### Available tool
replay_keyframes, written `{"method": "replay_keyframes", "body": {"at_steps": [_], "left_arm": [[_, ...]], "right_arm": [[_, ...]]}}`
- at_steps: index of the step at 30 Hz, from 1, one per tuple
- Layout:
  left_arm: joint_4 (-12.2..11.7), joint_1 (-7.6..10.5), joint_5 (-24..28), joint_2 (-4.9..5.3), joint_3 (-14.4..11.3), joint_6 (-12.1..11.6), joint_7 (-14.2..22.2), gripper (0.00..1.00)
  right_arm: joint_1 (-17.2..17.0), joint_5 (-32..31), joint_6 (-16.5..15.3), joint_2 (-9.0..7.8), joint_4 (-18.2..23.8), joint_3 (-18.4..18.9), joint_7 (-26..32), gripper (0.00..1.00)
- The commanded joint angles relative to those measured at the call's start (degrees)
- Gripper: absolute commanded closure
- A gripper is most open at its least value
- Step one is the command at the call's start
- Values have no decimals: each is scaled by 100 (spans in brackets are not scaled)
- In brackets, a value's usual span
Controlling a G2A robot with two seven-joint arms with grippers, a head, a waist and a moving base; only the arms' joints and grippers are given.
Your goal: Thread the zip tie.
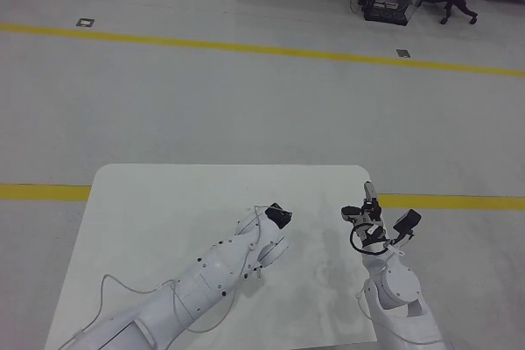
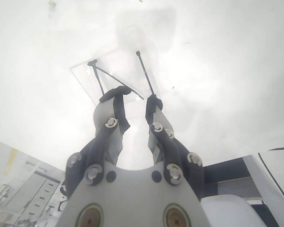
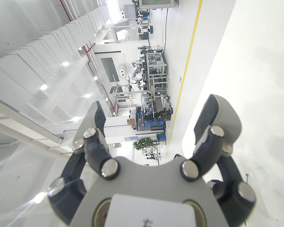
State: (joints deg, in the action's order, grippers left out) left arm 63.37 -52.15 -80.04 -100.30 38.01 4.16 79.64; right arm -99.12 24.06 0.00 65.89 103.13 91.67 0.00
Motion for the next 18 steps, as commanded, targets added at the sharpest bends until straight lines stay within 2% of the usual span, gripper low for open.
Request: {"method": "replay_keyframes", "body": {"at_steps": [1, 7, 18], "left_arm": [[51, -11, 14, 22, -13, -7, 0, 80], [290, -33, 14, 104, -37, 16, 0, 80], [587, -50, 577, 273, -189, -269, 0, 80]], "right_arm": [[0, 0, 0, 0, 0, 0, 0, 0], [0, 0, 0, 0, 0, 0, 0, 0], [0, 0, 0, 0, 0, 0, 0, 0]]}}
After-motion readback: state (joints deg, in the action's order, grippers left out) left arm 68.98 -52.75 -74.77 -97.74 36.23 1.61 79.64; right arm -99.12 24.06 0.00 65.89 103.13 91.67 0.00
